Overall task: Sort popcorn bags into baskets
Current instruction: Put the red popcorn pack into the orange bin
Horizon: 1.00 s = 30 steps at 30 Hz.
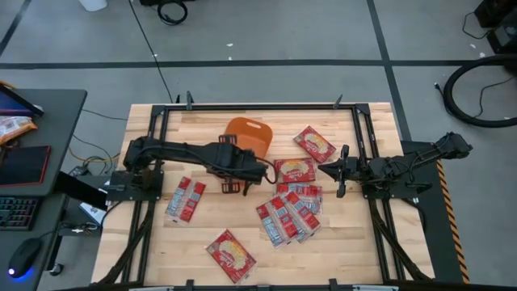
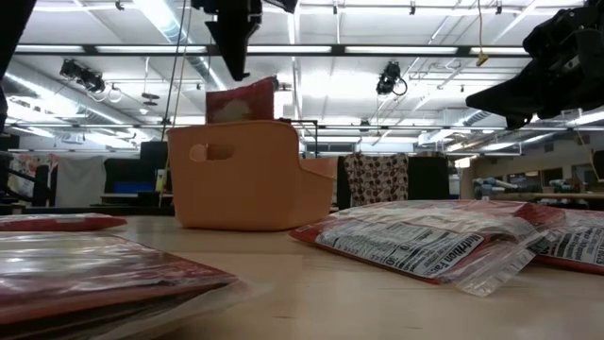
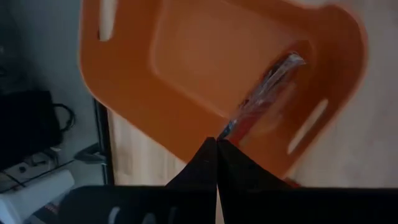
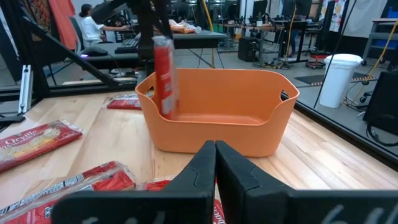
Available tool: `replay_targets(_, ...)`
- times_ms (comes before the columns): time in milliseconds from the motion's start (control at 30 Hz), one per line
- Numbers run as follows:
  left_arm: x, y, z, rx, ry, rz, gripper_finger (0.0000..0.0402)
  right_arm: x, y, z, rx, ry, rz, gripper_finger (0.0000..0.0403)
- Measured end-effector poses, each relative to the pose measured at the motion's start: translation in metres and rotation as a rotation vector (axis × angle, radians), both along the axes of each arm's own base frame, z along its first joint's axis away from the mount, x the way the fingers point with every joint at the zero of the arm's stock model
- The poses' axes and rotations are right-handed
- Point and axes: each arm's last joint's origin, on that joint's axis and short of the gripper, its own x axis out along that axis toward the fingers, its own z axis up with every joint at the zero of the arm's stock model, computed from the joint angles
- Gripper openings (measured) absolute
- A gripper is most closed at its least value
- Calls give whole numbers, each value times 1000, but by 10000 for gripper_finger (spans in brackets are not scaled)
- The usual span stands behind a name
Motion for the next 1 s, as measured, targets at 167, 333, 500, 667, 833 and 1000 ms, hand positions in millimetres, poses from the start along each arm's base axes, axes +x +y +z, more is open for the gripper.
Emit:
replay_targets(167,0,5,-2,18,33,-35,1,0,0,0,0,0,0,16)
replay_targets(333,4,25,-22,-16,80,-36,2,0,0,0,0,0,0,16)
replay_targets(500,3,47,-51,0,168,-74,3,0,0,0,0,0,0,16)
replay_targets(667,10,69,-64,56,137,-99,3,0,0,0,0,0,0,16)
replay_targets(833,17,82,-66,60,62,-94,5,0,0,0,0,0,0,16)
replay_targets(1000,14,84,-64,141,46,1,45,0,0,0,0,0,0,16)
